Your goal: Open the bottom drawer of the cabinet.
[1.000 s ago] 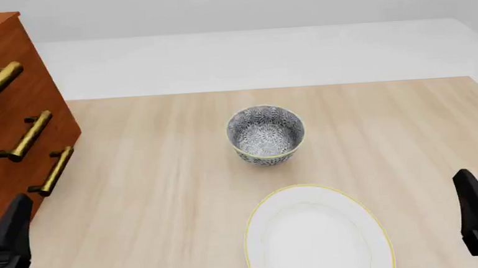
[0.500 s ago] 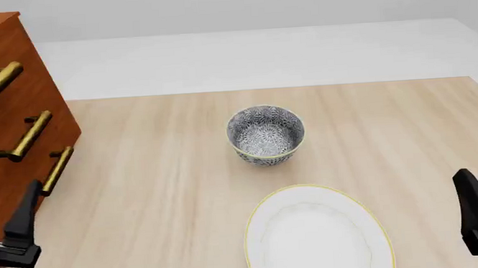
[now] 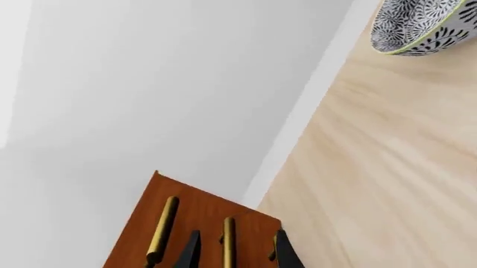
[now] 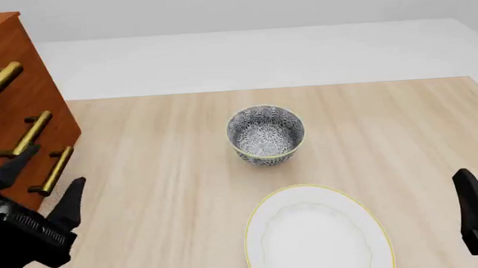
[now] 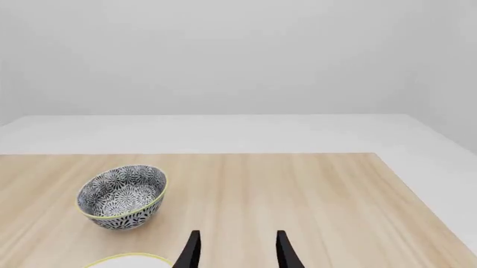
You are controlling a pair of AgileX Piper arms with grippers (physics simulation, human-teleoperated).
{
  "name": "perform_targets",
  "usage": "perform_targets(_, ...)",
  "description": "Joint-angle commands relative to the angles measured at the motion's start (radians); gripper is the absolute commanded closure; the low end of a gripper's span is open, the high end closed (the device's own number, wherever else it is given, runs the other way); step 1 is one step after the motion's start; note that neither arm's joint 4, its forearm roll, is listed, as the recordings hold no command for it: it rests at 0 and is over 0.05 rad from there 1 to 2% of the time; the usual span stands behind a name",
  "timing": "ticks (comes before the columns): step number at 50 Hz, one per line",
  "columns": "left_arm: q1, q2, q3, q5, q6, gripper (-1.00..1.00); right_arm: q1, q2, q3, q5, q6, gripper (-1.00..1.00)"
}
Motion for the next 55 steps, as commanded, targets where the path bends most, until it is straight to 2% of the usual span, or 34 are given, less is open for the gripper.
perform_targets(1,0.019,0.313,0.004,-0.221,0.167,-1.0,0.0,0.002,0.0,-0.002,0.0,-1.0)
perform_targets(4,0.016,0.379,0.004,-0.27,0.194,-1.0,0.0,0.001,0.0,-0.001,0.0,-1.0)
perform_targets(7,0.025,0.388,0.004,-0.262,0.206,-1.0,0.0,0.002,0.0,-0.001,0.0,-1.0)
perform_targets(11,0.037,0.472,0.004,-0.332,0.229,-1.0,0.0,0.002,0.0,-0.003,0.0,-1.0)
perform_targets(21,0.053,0.574,0.004,-0.417,0.223,-1.0,0.0,0.007,0.0,-0.007,0.0,-1.0)
perform_targets(55,0.142,0.638,0.003,-0.43,0.221,-1.0,0.0,0.008,0.0,-0.007,0.0,-1.0)
